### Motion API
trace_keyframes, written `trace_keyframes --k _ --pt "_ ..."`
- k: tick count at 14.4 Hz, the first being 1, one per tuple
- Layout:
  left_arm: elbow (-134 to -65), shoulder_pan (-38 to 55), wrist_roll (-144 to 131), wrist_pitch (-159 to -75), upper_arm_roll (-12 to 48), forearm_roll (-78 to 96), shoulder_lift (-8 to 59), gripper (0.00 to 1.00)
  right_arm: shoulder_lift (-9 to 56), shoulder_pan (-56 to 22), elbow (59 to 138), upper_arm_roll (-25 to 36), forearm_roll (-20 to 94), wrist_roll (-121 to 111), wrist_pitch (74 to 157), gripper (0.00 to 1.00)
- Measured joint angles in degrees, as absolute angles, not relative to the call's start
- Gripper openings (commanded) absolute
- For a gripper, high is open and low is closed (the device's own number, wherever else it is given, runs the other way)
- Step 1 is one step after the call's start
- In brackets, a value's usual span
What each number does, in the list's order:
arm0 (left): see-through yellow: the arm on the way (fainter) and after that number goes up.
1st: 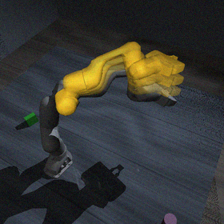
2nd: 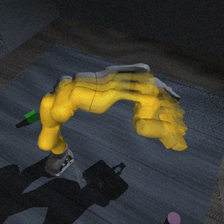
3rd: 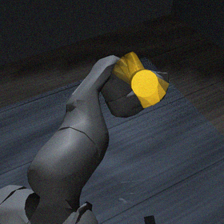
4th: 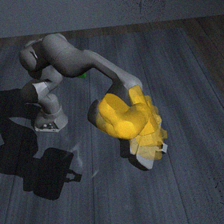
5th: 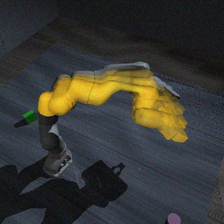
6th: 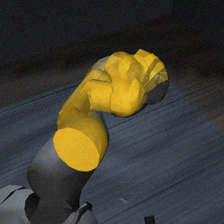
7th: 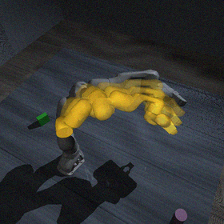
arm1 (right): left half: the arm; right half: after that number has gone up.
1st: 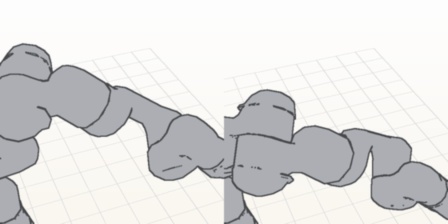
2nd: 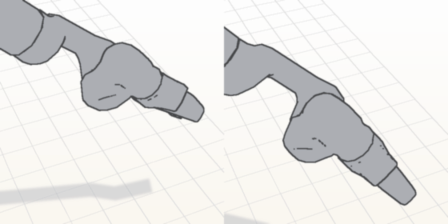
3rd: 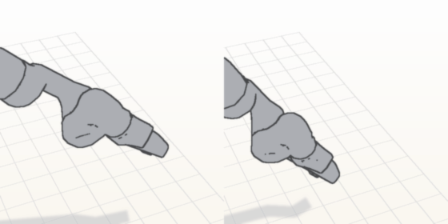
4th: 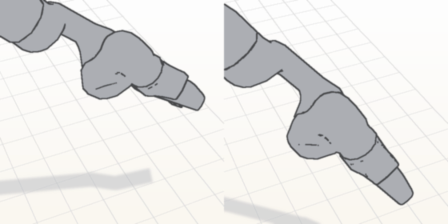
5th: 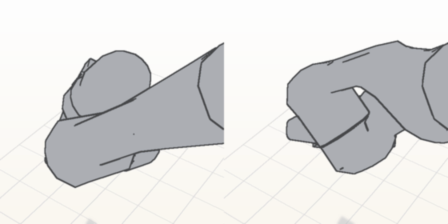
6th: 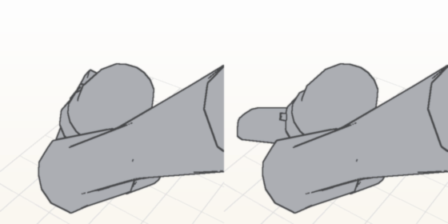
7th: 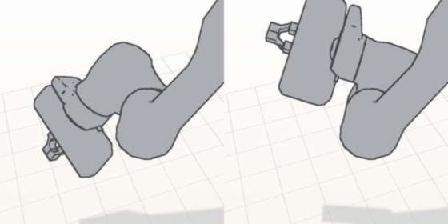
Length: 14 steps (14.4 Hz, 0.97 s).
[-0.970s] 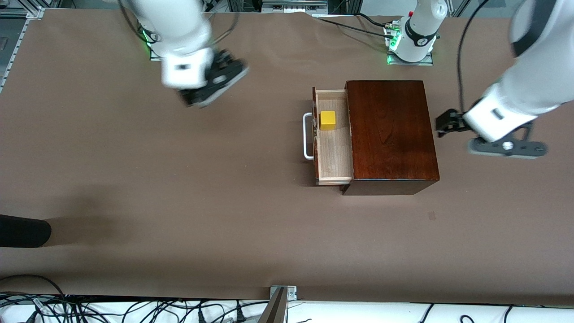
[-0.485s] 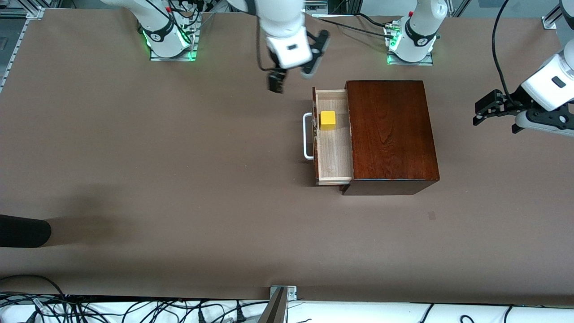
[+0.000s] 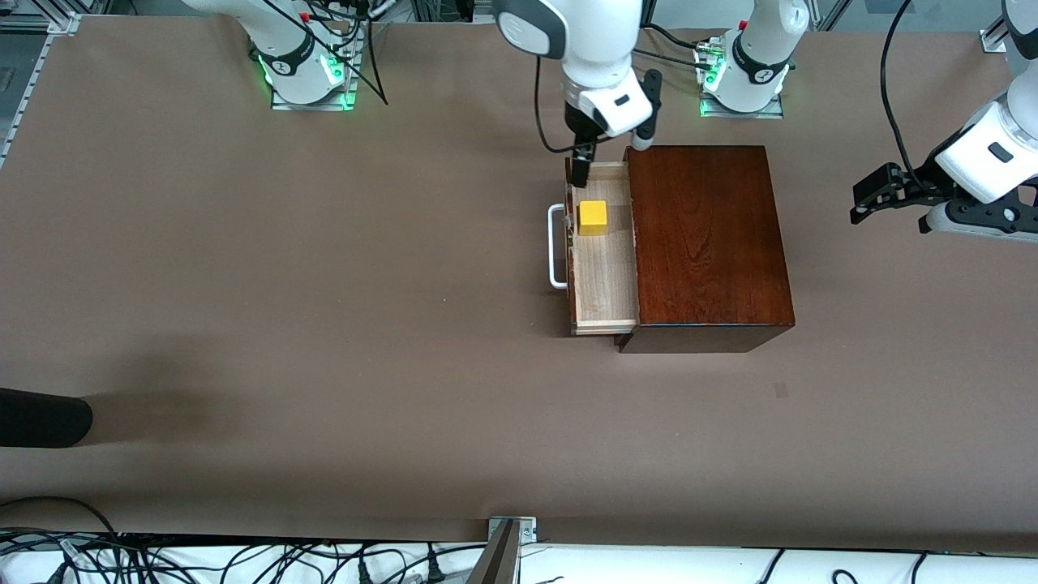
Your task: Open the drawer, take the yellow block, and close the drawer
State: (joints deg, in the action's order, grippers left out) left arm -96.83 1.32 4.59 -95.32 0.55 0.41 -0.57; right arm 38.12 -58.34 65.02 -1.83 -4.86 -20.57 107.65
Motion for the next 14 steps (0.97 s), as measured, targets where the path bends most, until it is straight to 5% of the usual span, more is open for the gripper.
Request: trace_keyframes --k 5,14 --pt "-96.77 1.32 4.19 -94.31 0.58 0.40 -0.61 1.00 44.15 -58.45 64.13 -1.16 -5.37 -26.95 113.19 1.00" --pt "-96.28 1.36 4.00 -93.83 0.93 0.40 -0.72 1.00 45.21 -58.38 63.85 -0.83 -5.39 -27.92 113.20 1.00"
